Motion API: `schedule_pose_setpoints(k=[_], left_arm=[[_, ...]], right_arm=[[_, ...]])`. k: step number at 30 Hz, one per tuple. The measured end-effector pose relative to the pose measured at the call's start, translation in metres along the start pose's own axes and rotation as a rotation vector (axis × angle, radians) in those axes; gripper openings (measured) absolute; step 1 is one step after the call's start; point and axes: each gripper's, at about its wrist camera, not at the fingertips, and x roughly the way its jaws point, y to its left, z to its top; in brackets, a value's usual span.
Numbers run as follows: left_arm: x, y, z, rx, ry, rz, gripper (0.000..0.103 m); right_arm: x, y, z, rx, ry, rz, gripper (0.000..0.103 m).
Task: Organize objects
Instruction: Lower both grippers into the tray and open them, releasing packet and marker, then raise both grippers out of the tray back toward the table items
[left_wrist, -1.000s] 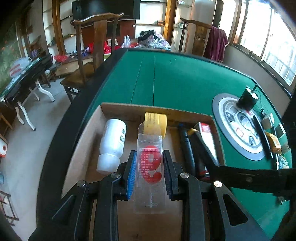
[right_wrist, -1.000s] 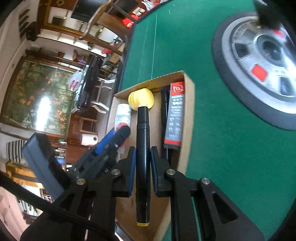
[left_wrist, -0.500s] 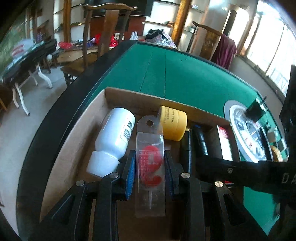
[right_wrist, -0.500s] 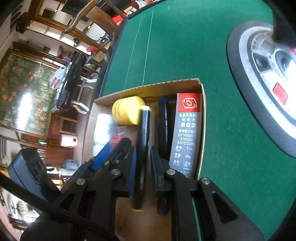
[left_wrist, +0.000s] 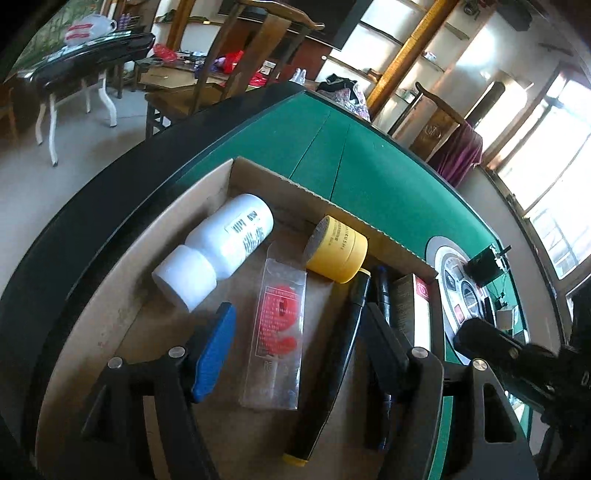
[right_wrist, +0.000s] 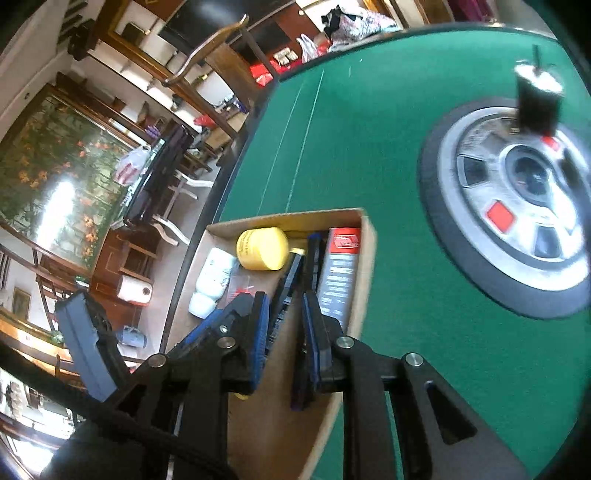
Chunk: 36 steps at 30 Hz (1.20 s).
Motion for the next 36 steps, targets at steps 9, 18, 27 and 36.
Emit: schedule_pose_setpoints(k=[9, 18, 27, 36], left_arm=[[-0.028, -0.003, -0.010, -0.066, -0.041, -0.069, 0.069], [-0.135, -0.104, -0.044, 0.176, -0.380, -0.024, 0.100], [-0.063, -0.196, -0.092, 0.364, 0.020, -0.242, 0.101], [0.011, -0.242, -0.097, 0.369, 0.122, -0.106, 0.101]], right_arm=[[-0.064, -0.024, -0.029, -0.068, -0.082, -0.070, 0.029], [-0.187, -0.062, -0.055, -0.227, -0.422, -0.450, 0.085], [-0.225, -0.195, -0.039, 0.097, -0.464, -0.491, 0.101], [-0.231, -0.263, -0.036, 0.299, -0.466, -0.320, 0.101]])
